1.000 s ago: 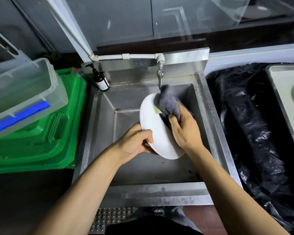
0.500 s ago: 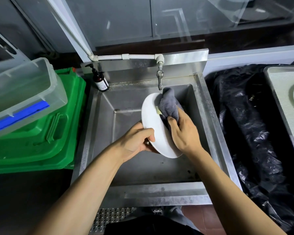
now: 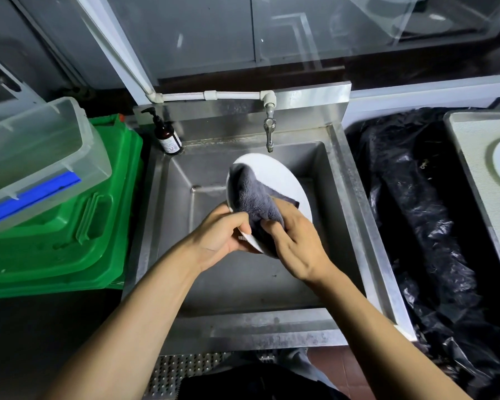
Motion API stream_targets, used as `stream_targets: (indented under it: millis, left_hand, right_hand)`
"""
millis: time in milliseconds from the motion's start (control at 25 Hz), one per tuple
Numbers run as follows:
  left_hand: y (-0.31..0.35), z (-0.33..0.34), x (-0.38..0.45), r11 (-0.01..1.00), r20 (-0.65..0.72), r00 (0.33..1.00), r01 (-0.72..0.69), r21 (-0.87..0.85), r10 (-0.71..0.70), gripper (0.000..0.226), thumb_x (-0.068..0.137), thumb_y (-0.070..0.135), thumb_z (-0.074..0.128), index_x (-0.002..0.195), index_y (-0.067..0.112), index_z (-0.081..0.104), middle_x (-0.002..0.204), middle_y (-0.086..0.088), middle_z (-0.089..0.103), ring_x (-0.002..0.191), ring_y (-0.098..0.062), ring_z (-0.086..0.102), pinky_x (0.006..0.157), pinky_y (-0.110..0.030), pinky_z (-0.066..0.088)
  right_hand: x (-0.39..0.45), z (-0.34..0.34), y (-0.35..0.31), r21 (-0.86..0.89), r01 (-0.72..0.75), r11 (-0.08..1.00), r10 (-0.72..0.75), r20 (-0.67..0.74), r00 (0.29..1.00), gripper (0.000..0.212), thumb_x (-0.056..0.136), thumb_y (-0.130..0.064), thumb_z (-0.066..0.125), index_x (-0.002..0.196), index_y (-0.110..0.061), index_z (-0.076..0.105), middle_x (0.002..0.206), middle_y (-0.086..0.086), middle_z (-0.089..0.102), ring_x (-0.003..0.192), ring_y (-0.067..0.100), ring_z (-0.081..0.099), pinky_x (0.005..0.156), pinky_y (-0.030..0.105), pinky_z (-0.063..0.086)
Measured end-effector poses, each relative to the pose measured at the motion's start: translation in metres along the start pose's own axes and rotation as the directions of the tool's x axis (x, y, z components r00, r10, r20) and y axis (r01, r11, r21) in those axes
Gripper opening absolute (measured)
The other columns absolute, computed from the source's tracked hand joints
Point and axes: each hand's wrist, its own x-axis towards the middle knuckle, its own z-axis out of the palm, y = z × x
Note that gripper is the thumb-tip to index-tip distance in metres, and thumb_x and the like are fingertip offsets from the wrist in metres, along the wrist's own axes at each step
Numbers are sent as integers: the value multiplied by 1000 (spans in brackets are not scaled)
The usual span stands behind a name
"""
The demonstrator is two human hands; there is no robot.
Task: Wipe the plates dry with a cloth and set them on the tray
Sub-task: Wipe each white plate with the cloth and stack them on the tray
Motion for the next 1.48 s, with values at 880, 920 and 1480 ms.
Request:
stream_targets:
  millis: [880, 920, 1480]
  left_hand:
    - [13, -7, 21, 951, -67, 992, 78, -301, -103, 28, 75, -5, 30, 91, 7, 50, 108, -27, 57, 95, -43, 63, 76, -66, 56]
    - [11, -11, 21, 946, -77, 991, 80, -315, -109, 37, 74, -6, 32, 104, 4, 51, 109, -27, 57, 98, -43, 62, 78, -67, 55]
    - [21, -21, 29, 947, -127, 952, 253, -197, -280, 58, 86, 57, 62, 113, 5, 61, 109, -22, 73, 102, -42, 71, 88, -60, 55]
  right_hand:
    - [-19, -12, 17, -395, 159, 905, -203, -72, 976, 24, 97, -41, 65, 100, -24, 48, 87, -8, 44, 79, 18, 43, 78, 24, 29]
    - [-17, -13, 18, -406, 196, 893, -234, -45, 971, 24, 97, -38, 66, 104, -22, 50, 89, -5, 48, 80, 20, 46, 78, 25, 30]
    - [2, 0, 10, 110, -253, 961, 270, -194, 943, 16, 93, -29, 73, 85, -29, 59, 66, -12, 69, 52, 0, 63, 49, 20, 47]
